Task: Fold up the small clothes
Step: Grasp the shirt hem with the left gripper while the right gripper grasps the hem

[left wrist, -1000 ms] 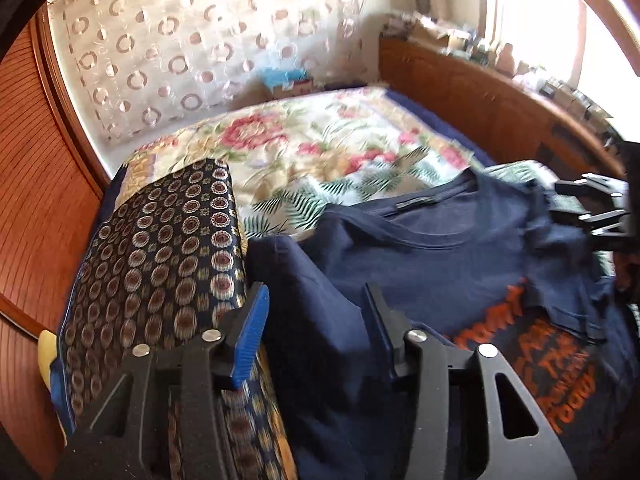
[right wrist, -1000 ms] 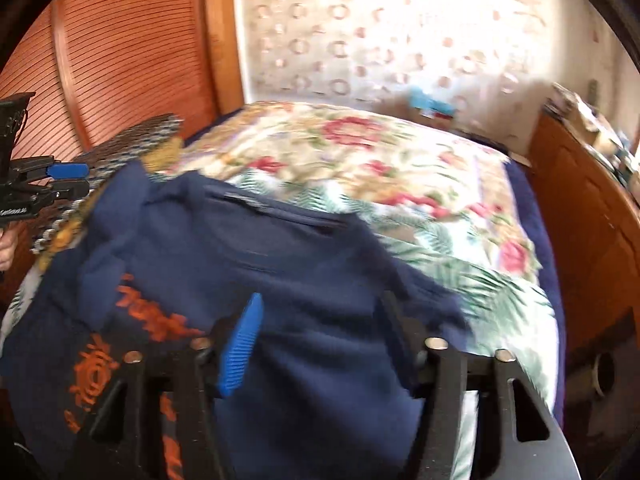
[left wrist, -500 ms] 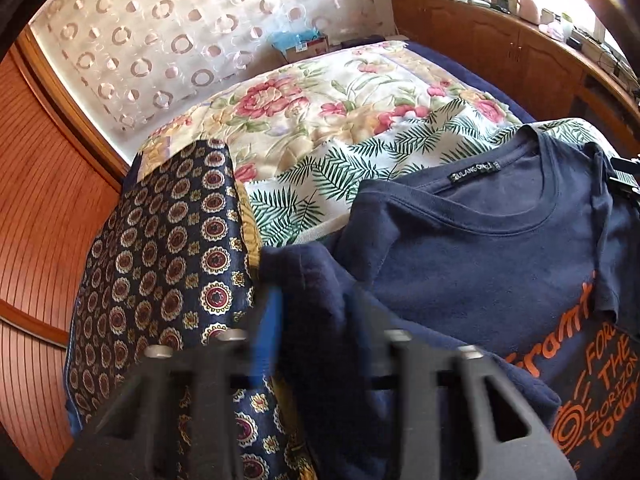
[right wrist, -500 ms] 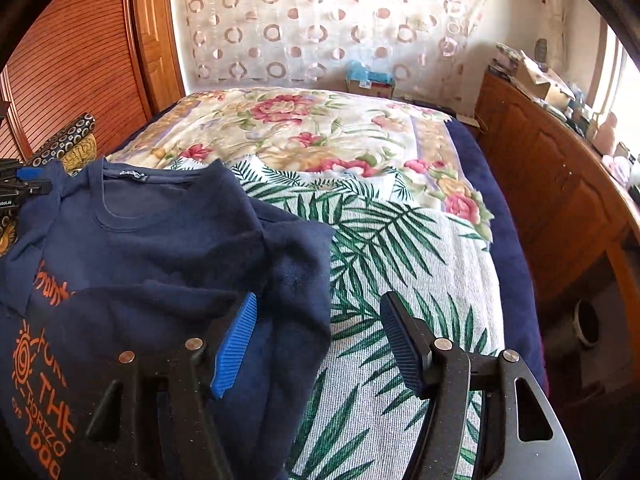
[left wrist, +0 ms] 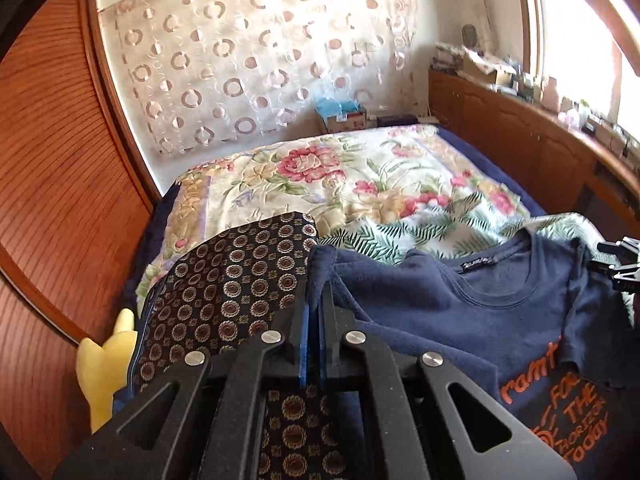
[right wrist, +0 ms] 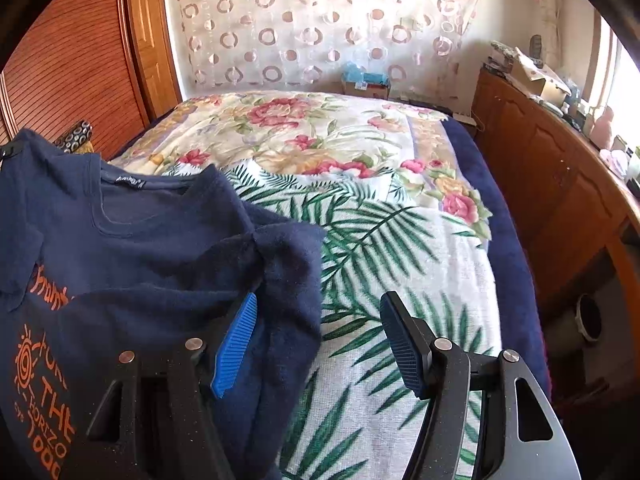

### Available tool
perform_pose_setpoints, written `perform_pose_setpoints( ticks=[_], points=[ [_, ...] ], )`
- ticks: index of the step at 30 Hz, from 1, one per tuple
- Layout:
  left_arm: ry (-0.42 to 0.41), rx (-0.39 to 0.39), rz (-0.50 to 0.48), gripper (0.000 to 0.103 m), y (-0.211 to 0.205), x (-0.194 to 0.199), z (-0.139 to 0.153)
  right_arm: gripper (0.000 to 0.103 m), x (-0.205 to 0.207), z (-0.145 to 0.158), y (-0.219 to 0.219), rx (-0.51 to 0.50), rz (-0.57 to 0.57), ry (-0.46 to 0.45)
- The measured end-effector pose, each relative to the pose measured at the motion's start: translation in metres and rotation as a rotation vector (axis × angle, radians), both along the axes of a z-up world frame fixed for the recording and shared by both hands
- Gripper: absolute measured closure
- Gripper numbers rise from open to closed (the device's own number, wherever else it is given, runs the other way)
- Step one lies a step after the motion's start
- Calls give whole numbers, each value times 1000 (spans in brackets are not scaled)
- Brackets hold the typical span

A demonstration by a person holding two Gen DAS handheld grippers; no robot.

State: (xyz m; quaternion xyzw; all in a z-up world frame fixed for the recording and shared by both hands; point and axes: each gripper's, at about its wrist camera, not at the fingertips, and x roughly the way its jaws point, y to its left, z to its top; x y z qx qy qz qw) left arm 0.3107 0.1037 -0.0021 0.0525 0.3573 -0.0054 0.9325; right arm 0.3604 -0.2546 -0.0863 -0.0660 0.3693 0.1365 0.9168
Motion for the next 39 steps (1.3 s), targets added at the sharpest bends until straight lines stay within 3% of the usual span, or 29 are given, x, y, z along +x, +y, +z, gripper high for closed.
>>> perform_pose_setpoints(
  ticks=[17,30,32,34,36,39],
  points=[
    [23,-22,-60,99,-14,-12,-14,37,10,0,-11,73,32,70],
    [34,-18,-72,99,-22,-17,-22,37,18,-6,6,-18,67,40],
    [34,-19,-75,99,-23,-18,-22,46,18,-5,5,-15,77,40],
    [33,-21,-79,99,-24,-19,-22,75,16,-5,8,-10,123,40],
    [31,-21,-86,99,-24,-23,-22,91,13,-3,13,-25,172,48],
    [28,-27,-92,99,-27,-28,-20,95,10,-3,20,-78,187,33]
  ],
)
